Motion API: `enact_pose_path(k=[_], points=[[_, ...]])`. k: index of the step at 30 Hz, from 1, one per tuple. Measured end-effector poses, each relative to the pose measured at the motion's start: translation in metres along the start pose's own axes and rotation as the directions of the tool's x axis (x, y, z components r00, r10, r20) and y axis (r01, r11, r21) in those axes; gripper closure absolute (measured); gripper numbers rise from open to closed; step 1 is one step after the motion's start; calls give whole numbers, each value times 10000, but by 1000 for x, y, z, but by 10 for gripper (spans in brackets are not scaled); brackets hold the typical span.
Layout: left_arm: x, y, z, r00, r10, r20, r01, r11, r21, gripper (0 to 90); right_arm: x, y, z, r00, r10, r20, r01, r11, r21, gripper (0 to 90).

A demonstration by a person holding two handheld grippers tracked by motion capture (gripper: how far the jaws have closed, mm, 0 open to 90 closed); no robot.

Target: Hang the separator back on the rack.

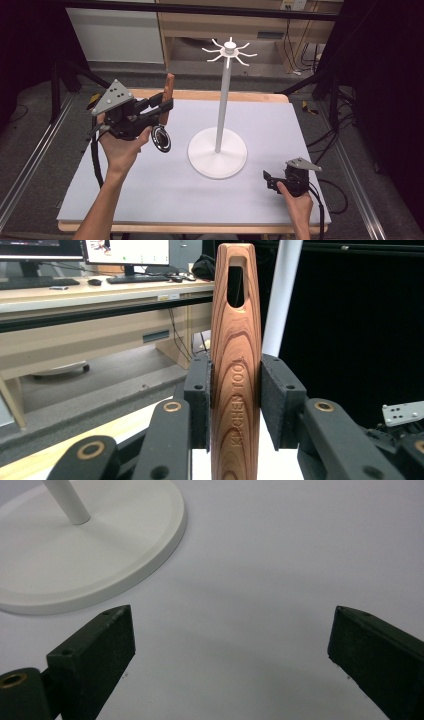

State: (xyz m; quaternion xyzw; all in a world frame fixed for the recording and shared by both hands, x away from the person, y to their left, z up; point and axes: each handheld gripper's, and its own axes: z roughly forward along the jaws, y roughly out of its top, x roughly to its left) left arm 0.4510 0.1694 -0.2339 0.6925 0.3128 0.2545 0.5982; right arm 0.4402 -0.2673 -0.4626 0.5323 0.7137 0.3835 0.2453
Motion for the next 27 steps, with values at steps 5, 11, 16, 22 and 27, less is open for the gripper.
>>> enact_pose_path(k=[5,11,16,22,27], points=[[-6,4,4,9998,143,164,-143,9999,-34,674,0,0,0,10000,14,1,-14,10000,1,55],[-10,11,7,9994,176,291,-174,9998,-96,674,0,0,0,10000,25,-5,-25,10000,15,55],[-15,19,8,9990,208,395,-199,9995,-247,674,-1,0,0,10000,67,-44,-66,10000,19,55],[-20,27,9,9983,345,469,-329,9988,-356,674,-1,0,-1,10000,90,-43,-90,10000,18,55],[-21,33,13,9978,372,553,-350,9986,-393,674,-1,0,-1,10000,92,-23,-92,9999,-42,54]])
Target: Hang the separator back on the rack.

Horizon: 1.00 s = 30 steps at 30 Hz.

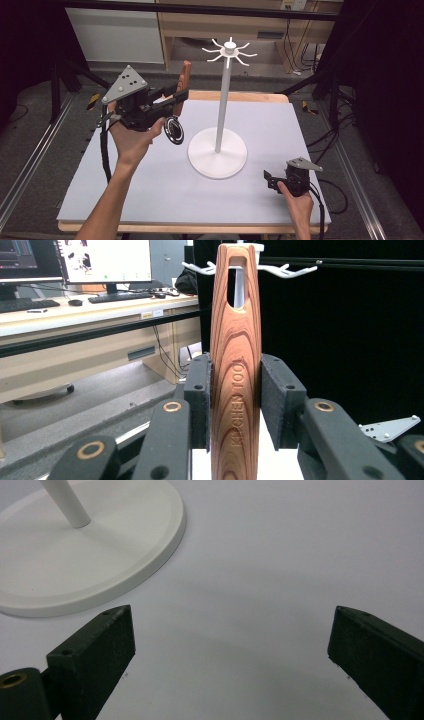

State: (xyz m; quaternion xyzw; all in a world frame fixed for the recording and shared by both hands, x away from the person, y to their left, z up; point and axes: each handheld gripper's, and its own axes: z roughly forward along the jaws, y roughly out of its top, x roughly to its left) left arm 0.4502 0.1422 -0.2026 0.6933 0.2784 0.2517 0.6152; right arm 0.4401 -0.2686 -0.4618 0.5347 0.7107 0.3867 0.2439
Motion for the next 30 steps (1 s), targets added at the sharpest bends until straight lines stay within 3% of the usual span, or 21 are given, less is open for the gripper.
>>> enact_pose_path(k=[14,30], points=[[-4,12,16,10000,90,6,-90,9999,97,674,-1,0,0,9999,87,-60,-87,10000,-11,55],[-7,14,34,9998,192,-41,-190,9991,375,674,-1,0,0,9999,96,-103,-96,10000,10,54]])
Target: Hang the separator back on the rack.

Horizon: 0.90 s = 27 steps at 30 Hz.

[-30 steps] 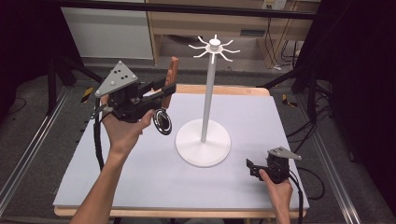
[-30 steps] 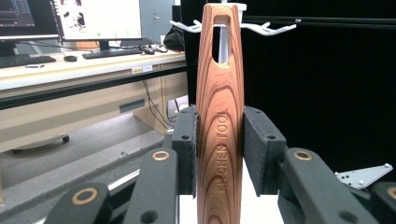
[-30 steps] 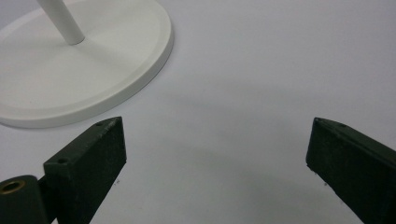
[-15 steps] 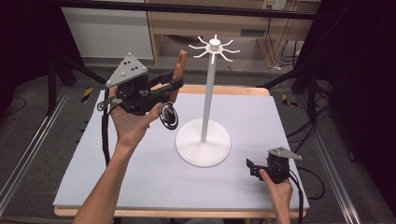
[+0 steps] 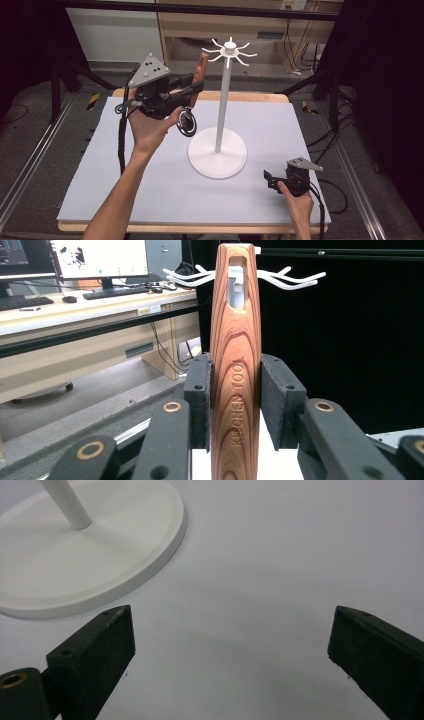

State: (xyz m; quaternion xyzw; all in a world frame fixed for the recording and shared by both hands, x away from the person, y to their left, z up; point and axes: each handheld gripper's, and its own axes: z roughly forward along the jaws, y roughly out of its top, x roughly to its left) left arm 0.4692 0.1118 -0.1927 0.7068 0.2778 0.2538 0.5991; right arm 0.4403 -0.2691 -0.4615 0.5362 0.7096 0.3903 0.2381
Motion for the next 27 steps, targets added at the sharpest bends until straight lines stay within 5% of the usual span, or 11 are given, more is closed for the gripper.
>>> enact_pose_path(k=[27], points=[[-3,-2,23,10000,38,59,-39,9996,294,673,-2,0,0,10000,8,-10,-8,10000,-11,54]])
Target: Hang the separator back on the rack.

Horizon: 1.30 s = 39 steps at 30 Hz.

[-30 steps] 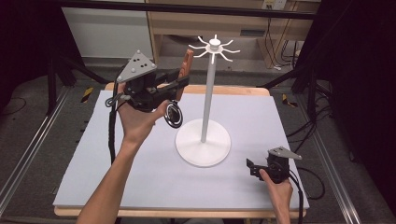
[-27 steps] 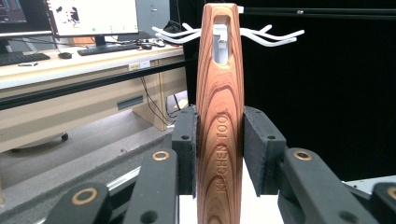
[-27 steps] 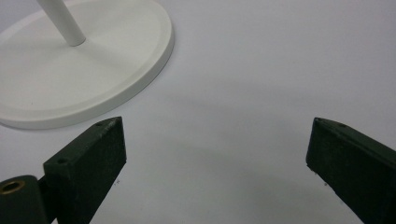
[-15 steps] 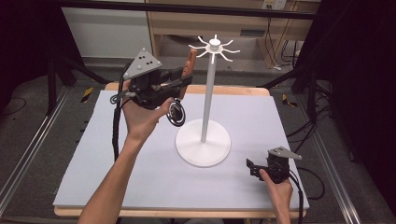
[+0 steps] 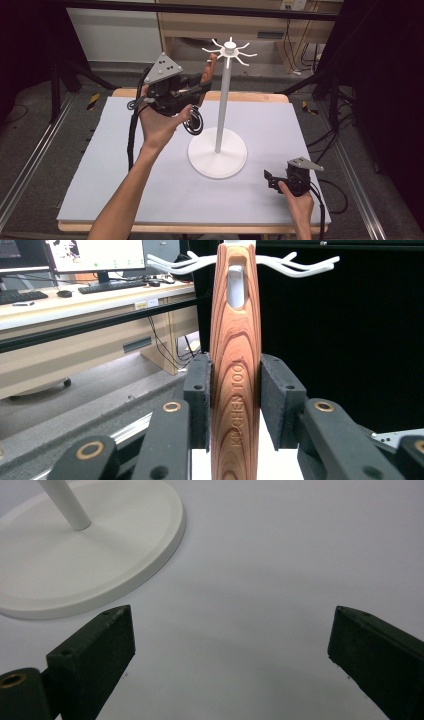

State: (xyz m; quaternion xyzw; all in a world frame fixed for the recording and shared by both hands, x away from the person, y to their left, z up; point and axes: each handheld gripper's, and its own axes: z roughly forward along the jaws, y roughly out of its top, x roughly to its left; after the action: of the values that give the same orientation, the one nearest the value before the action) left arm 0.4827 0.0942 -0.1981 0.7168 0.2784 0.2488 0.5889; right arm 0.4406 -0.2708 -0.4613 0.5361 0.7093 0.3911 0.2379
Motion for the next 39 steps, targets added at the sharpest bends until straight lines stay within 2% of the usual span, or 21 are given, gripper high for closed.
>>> enact_pose_path(k=[20,35,39], points=[[2,-8,5,9999,-130,57,132,9997,-186,669,0,0,0,10000,8,-6,-8,10000,39,54],[1,-9,9,9996,-46,-266,41,9998,-174,640,1,0,1,10000,-18,-16,18,10000,37,54],[3,-11,7,9999,-129,-104,126,9997,-222,622,1,0,0,10000,-2,-14,3,10000,30,54]])
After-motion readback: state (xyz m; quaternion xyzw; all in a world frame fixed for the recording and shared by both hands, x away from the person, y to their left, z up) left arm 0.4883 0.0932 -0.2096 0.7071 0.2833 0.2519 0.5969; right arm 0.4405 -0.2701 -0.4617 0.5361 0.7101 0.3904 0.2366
